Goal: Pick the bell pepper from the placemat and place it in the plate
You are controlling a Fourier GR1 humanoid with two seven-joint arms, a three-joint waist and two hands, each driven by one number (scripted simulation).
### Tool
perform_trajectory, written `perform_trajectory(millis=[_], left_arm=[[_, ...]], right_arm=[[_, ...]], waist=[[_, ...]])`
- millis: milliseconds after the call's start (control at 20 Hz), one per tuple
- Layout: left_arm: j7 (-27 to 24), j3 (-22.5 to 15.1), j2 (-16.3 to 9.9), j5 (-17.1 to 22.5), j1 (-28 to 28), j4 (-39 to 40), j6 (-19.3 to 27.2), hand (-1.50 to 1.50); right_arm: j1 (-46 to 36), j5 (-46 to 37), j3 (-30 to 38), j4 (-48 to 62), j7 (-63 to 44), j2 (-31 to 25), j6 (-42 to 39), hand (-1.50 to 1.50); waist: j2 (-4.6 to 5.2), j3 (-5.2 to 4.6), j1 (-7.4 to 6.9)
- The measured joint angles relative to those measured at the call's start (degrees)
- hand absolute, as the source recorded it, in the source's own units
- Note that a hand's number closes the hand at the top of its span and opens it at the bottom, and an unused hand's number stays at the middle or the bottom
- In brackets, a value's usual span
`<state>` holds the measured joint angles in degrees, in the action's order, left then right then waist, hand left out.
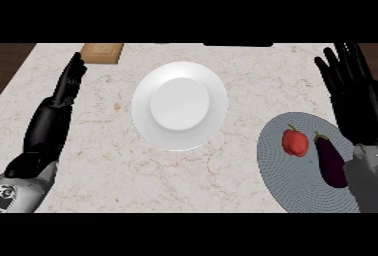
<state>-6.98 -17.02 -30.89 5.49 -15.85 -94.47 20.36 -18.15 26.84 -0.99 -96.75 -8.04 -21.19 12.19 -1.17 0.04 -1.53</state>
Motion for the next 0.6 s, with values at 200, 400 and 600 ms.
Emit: perform_trajectory(millis=[200, 400, 600], left_arm=[[4.53, 0.19, 2.44, 3.67, 4.95, 3.18, -0.04, 0.0], [9.5, -0.36, 5.88, 8.81, 11.44, 7.55, -0.27, 0.0], [12.41, -0.97, 9.52, 13.38, 14.38, 9.92, -1.64, 0.0]], right_arm=[[0.75, -2.01, 4.99, -0.18, 0.7, -5.02, 0.56, 1.5], [4.58, -10.46, 9.39, 3.14, 1.45, -14.31, 2.61, 1.5], [9.52, -17.56, 14.66, 7.12, 5.81, -14.43, 12.06, -1.5]], waist=[[0.8, -0.05, 1.59], [2.16, -0.72, 3.7], [1.87, -0.3, 4.05]])
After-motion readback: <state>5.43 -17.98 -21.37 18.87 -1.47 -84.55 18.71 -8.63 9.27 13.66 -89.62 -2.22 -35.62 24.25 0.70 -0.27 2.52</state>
